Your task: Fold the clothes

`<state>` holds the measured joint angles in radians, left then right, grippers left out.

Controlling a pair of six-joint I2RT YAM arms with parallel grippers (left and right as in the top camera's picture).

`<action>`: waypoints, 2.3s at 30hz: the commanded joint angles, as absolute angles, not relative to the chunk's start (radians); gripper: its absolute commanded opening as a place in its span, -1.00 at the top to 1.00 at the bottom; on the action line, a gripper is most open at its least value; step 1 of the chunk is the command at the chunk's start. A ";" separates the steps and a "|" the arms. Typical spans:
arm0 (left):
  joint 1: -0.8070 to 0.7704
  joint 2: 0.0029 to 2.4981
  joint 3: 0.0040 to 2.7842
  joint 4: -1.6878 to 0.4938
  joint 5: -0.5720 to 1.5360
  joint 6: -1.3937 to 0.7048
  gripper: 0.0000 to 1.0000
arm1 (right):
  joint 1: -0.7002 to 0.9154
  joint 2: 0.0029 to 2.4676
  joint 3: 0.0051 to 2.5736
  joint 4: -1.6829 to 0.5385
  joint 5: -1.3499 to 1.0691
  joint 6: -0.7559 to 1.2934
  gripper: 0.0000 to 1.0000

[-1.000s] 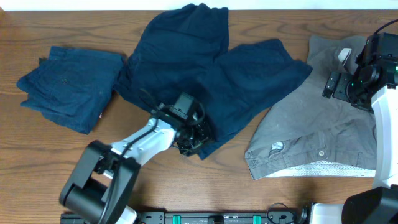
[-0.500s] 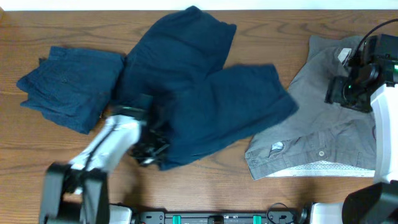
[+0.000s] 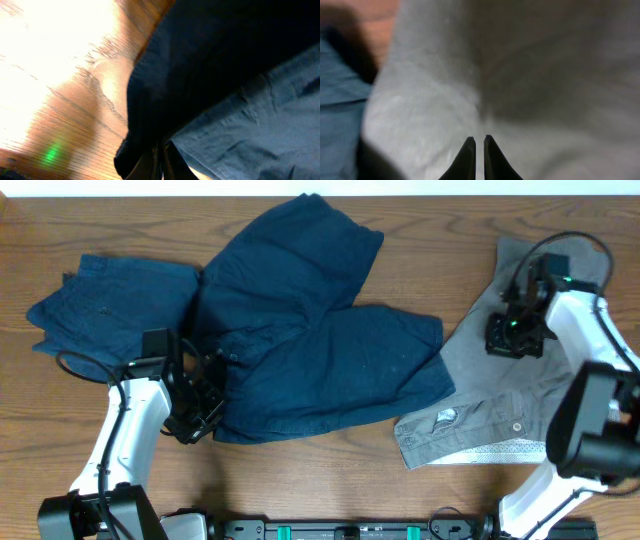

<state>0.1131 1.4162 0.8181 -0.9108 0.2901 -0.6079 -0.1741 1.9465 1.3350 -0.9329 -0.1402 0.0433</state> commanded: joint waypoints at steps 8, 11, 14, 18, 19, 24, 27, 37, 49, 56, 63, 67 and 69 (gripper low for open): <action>-0.006 1.411 0.815 -0.923 0.306 -0.595 0.88 | -0.247 2.126 1.326 -0.910 0.233 0.204 0.98; -0.028 1.411 0.815 -0.934 0.305 -0.595 0.88 | -0.324 2.119 1.332 -0.909 0.344 0.269 0.94; -0.041 1.411 0.815 -0.942 0.305 -0.595 0.88 | -0.419 2.109 1.368 -0.934 0.401 0.310 0.89; -0.046 1.411 0.815 -0.951 0.305 -0.595 0.88 | -0.538 2.082 1.455 -0.984 0.429 0.384 0.86; -0.046 1.411 0.815 -0.955 0.305 -0.595 0.88 | -0.558 2.073 1.480 -0.992 0.406 0.385 0.84; -0.046 1.411 0.815 -0.964 0.305 -0.595 0.88 | -0.587 2.008 1.601 -1.046 0.067 0.250 0.69; -0.046 1.411 0.815 -0.963 0.305 -0.595 0.87 | -0.553 1.941 1.621 -1.100 -0.089 0.192 0.61; -0.046 1.411 0.815 -1.034 0.306 -0.749 -0.62 | -0.369 1.764 1.614 -1.347 -0.162 0.315 -0.20; -0.071 1.276 0.617 -0.901 0.382 -1.066 -0.59 | -0.234 1.629 1.283 -1.246 -0.239 0.473 -0.19; -0.110 1.189 0.464 -0.679 0.321 -1.158 -0.58 | -0.138 1.593 1.154 -1.153 -0.240 0.513 -0.18; -0.110 1.188 0.446 -0.595 0.237 -1.152 0.43 | -0.065 1.593 1.095 -1.147 -0.237 0.560 -0.19; -0.110 1.188 0.446 -0.589 0.247 -1.118 0.63 | -0.045 1.593 1.047 -1.139 -0.241 0.591 -0.20; -0.110 1.188 0.446 -0.590 0.256 -1.084 0.81 | -0.035 1.593 1.022 -1.128 -0.241 0.603 -0.20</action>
<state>-0.1078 1.1950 0.4511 -0.5900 0.2741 -1.1324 -0.0601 1.6089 1.0534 -1.1339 -0.2356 0.5560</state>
